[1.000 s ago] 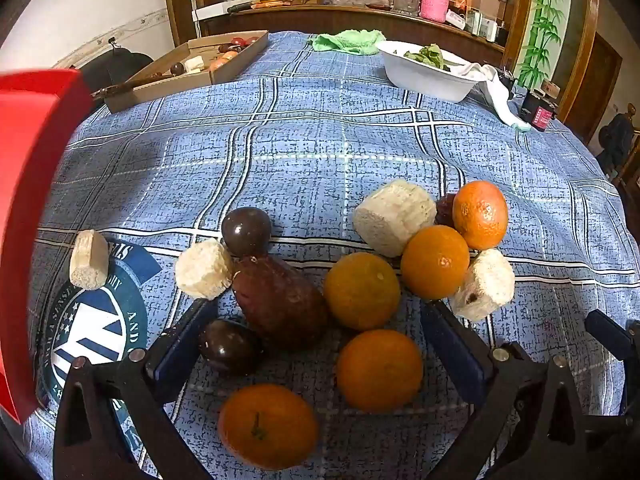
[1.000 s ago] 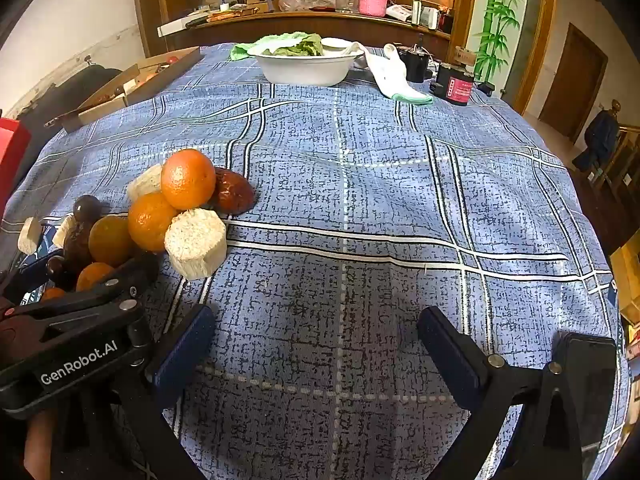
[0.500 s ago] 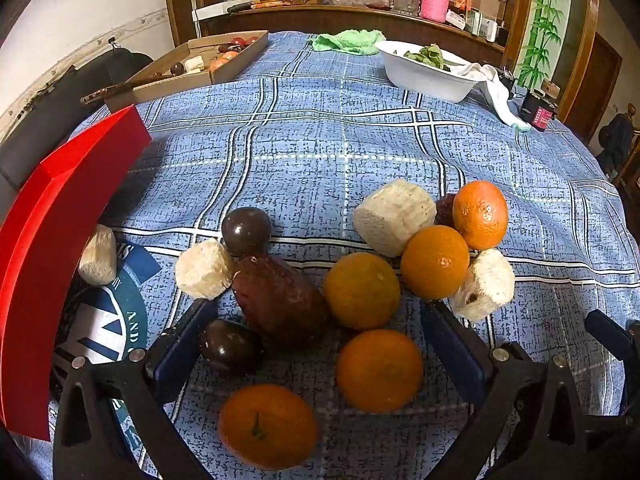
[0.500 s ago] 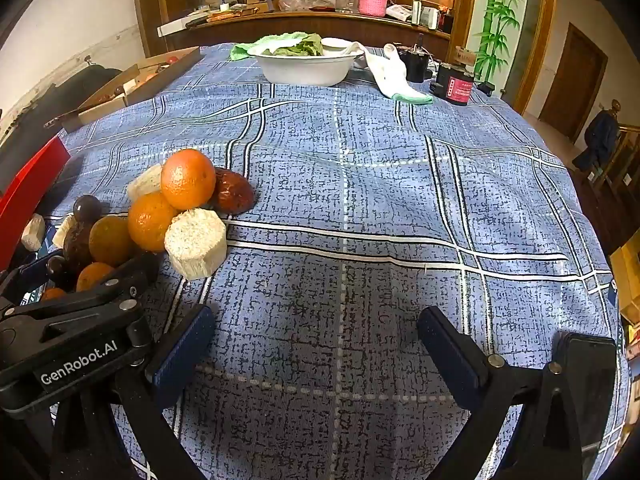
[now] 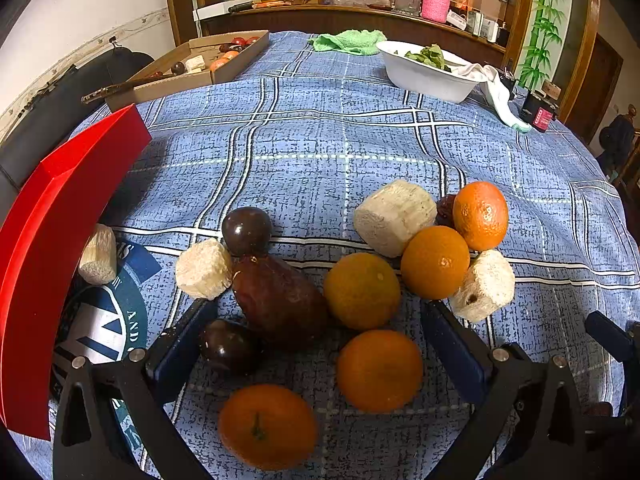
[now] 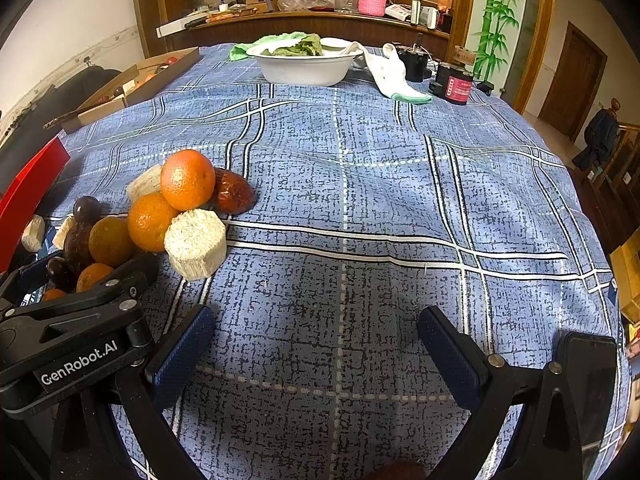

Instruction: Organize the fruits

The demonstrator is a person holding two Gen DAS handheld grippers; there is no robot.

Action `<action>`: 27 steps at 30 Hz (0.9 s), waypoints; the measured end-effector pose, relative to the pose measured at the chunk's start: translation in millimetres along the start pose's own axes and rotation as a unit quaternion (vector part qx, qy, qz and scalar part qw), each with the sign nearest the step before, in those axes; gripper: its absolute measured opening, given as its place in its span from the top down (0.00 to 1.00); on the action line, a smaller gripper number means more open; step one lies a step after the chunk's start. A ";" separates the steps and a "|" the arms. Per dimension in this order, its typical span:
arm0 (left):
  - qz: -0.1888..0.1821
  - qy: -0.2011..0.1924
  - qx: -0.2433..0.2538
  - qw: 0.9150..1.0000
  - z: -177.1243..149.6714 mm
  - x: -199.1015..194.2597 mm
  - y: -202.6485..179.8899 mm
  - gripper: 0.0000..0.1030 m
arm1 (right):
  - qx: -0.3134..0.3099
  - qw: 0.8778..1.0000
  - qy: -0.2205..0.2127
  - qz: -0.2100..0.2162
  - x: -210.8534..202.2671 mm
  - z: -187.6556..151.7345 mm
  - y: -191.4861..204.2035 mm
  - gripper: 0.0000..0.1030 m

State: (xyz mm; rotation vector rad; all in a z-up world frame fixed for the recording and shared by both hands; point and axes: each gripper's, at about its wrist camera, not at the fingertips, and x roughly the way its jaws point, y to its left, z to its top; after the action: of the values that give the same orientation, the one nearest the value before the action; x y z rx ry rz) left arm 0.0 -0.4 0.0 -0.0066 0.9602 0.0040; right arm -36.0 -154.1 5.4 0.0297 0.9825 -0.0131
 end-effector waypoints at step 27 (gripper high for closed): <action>-0.035 -0.336 0.003 0.941 -11.7 -208.5 101.7 0.00 | 0.051 0.978 -0.199 -0.024 -141.7 -19.4 -27.7 0.00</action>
State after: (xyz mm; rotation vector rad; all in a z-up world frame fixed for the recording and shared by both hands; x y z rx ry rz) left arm -129.8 101.1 163.7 -0.0315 0.2745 -0.0585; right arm -131.4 -181.5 111.9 0.0942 0.5818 -0.1099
